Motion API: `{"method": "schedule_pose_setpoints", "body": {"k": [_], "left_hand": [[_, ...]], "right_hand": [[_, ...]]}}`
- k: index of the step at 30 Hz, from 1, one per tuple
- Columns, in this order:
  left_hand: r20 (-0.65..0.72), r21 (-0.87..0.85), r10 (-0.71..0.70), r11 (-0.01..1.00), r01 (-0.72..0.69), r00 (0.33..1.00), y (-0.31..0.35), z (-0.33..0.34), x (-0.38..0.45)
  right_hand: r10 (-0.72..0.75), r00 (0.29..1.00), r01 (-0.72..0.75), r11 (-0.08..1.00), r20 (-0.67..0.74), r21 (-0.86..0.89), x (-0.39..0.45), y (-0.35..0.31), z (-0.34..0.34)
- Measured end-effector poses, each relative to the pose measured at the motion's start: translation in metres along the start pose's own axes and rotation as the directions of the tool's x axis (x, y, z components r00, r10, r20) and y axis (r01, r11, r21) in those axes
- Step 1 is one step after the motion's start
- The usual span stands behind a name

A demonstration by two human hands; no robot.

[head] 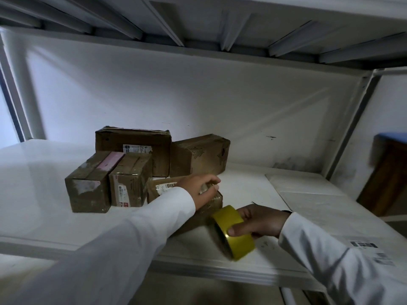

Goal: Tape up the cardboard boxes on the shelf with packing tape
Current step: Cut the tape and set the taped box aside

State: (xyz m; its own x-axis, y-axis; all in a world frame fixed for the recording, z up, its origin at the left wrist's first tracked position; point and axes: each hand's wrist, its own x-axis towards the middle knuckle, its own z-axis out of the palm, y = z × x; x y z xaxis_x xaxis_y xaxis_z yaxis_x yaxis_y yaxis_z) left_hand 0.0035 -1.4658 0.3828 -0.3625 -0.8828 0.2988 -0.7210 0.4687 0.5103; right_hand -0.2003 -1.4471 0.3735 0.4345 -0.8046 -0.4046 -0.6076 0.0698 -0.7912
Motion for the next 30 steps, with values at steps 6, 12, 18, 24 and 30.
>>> {"method": "schedule_pose_setpoints", "body": {"k": [6, 12, 18, 24, 30], "left_hand": [[0.298, -0.177, -0.137, 0.965, 0.196, 0.945, 0.029, 0.022, 0.005], [0.328, -0.045, -0.242, 0.961, 0.271, 0.913, 0.037, 0.043, 0.009], [0.194, -0.036, -0.255, 0.963, 0.266, 0.947, 0.044, 0.054, 0.011], [0.108, -0.225, -0.257, 0.935, 0.275, 0.960, 0.041, 0.056, 0.013], [0.206, -0.233, -0.247, 0.928, 0.292, 0.947, 0.044, 0.058, 0.014]], "right_hand": [[-0.133, 0.975, 0.086, 0.963, -0.176, -0.254, -0.010, 0.011, -0.022], [-0.145, 0.973, 0.056, 0.907, -0.183, -0.418, -0.003, 0.034, -0.024], [-0.155, 0.965, 0.081, 0.943, -0.212, -0.324, 0.002, 0.046, -0.026], [-0.137, 0.969, 0.095, 0.975, -0.206, -0.200, 0.000, 0.053, -0.030], [-0.155, 0.976, 0.137, 0.983, -0.152, -0.123, -0.002, 0.054, -0.033]]}}
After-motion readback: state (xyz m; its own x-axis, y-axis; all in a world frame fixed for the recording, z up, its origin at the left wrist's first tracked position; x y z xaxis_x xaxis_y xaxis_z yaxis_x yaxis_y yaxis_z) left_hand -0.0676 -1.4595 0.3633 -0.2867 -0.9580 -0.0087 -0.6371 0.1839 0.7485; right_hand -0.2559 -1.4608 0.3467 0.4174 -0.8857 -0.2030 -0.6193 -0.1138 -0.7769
